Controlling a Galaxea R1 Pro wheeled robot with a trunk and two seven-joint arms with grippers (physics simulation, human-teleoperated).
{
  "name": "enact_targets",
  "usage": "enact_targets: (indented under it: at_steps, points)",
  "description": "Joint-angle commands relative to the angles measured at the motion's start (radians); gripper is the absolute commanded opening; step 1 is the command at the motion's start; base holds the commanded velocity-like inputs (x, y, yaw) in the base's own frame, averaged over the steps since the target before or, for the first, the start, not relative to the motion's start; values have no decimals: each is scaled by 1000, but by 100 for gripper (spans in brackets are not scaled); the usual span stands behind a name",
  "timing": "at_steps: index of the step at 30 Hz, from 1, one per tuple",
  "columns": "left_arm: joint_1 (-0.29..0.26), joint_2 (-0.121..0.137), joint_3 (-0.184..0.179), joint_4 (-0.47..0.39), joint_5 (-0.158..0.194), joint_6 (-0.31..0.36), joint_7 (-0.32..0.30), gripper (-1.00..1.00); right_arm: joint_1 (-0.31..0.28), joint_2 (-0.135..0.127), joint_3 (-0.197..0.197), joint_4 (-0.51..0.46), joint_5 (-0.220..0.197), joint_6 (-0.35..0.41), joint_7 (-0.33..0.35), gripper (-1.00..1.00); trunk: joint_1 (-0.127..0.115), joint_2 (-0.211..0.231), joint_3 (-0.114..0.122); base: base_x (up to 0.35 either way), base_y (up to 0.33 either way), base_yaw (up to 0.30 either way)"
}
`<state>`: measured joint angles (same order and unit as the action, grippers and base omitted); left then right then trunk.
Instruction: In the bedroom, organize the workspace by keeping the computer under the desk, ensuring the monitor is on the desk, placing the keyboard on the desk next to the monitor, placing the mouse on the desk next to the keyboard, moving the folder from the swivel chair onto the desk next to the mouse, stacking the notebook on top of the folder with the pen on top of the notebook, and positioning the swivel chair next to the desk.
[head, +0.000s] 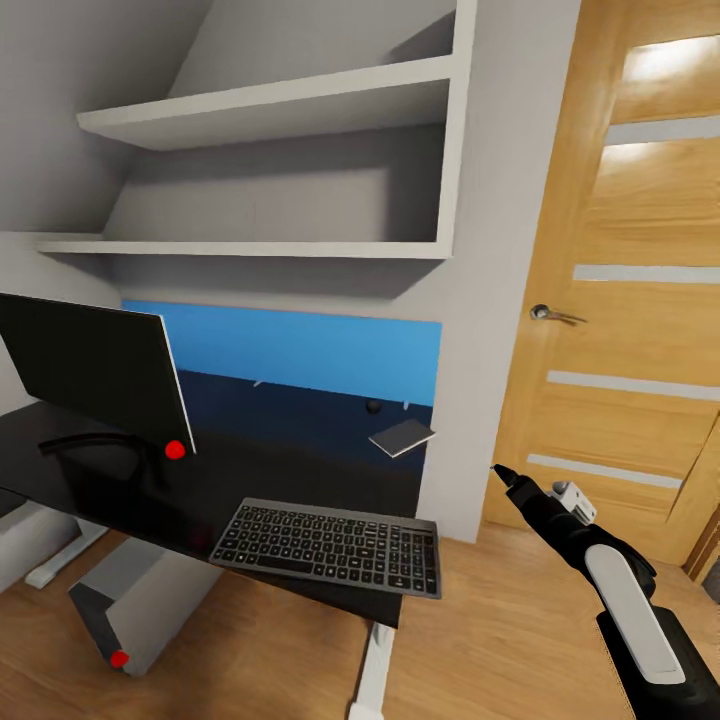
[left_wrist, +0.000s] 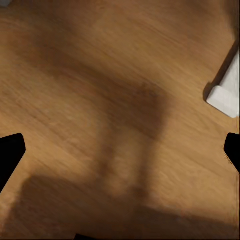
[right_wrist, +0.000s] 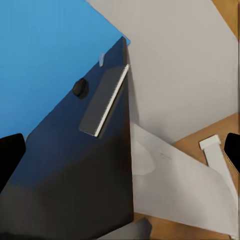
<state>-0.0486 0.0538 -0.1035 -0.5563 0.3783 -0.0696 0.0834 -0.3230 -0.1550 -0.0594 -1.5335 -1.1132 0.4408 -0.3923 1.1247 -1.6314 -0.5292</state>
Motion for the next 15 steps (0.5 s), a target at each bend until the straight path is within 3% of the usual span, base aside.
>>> enact_targets:
  at_steps: [1, 7, 15]
  points:
    - [0, 1, -8, -1, 8, -4, 9, 100, -1, 0, 0, -1, -9, 3, -6, 100, 0, -1, -1, 6, -346, 0]
    - [0, 0, -8, 0, 8, -4, 9, 100, -1, 0, 0, -2, -10, 2, -3, 100, 0, -1, -1, 1, -348, 70]
    - [0, 1, -7, 0, 8, -6, 9, 100, -1, 0, 0, -1, -10, 2, -2, 100, 0, -1, -1, 0, -348, 234]
